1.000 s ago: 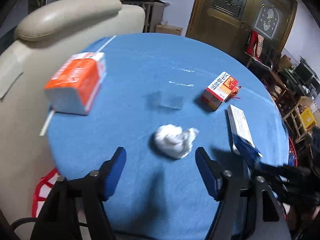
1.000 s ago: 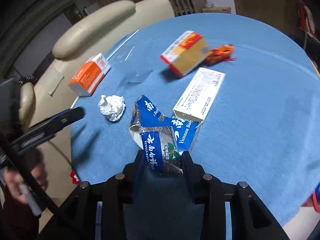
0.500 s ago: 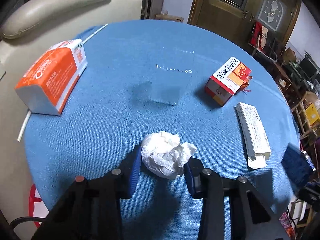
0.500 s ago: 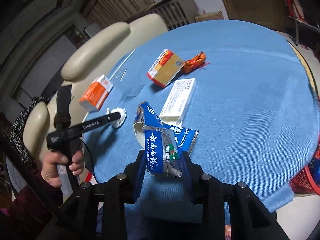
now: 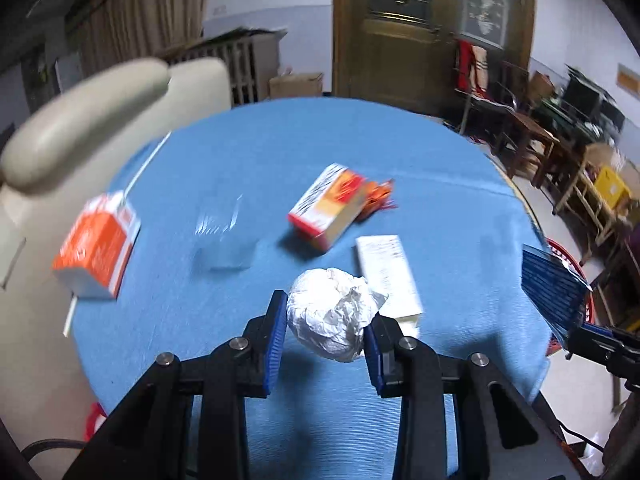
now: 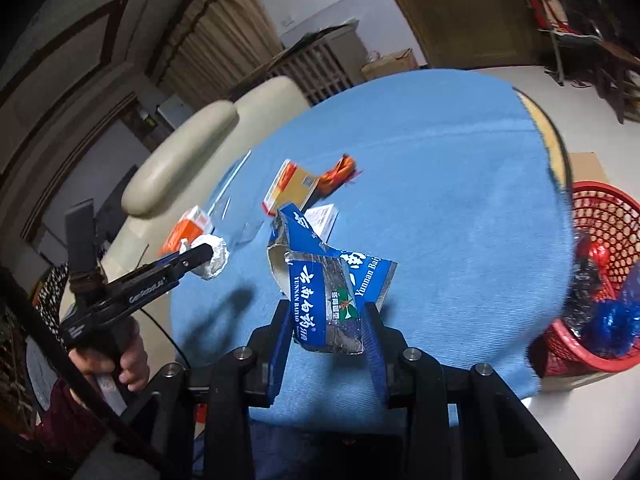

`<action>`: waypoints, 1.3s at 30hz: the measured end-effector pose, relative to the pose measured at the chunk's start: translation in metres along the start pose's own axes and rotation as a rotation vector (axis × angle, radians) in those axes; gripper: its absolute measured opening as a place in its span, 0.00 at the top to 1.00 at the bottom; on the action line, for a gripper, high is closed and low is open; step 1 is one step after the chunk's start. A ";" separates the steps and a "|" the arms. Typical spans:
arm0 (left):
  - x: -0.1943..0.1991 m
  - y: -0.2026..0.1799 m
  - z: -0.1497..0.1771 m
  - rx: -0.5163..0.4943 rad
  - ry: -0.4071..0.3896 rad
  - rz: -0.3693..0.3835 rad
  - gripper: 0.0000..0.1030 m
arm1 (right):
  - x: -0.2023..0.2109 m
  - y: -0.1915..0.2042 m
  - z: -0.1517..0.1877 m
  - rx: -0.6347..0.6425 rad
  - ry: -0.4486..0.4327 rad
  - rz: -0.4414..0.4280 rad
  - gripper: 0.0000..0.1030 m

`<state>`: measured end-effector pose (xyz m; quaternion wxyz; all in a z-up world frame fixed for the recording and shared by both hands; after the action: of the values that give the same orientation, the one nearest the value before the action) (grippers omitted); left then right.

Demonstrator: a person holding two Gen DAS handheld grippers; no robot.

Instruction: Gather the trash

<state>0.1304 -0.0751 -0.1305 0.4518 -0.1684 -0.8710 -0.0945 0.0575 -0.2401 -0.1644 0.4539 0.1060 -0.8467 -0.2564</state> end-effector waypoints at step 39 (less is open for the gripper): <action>0.037 -0.154 -0.027 -0.291 -0.095 -0.054 0.64 | 0.123 -0.067 0.005 -0.114 -0.221 0.023 0.64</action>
<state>0.0724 -0.2183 -0.0861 0.3782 -0.2129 -0.8727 -0.2237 -0.0203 -0.3455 -0.1140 0.3659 0.0412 -0.8769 -0.3089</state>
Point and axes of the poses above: each gripper's, at about its wrist camera, not at the fingertips, and x roughly against the way its jaws point, y to its left, z to its underside, the point moved 9 cm from there along -x, roughly the way its jaws point, and after that the axes turned 7 degrees about y, right-handed, at the moved point
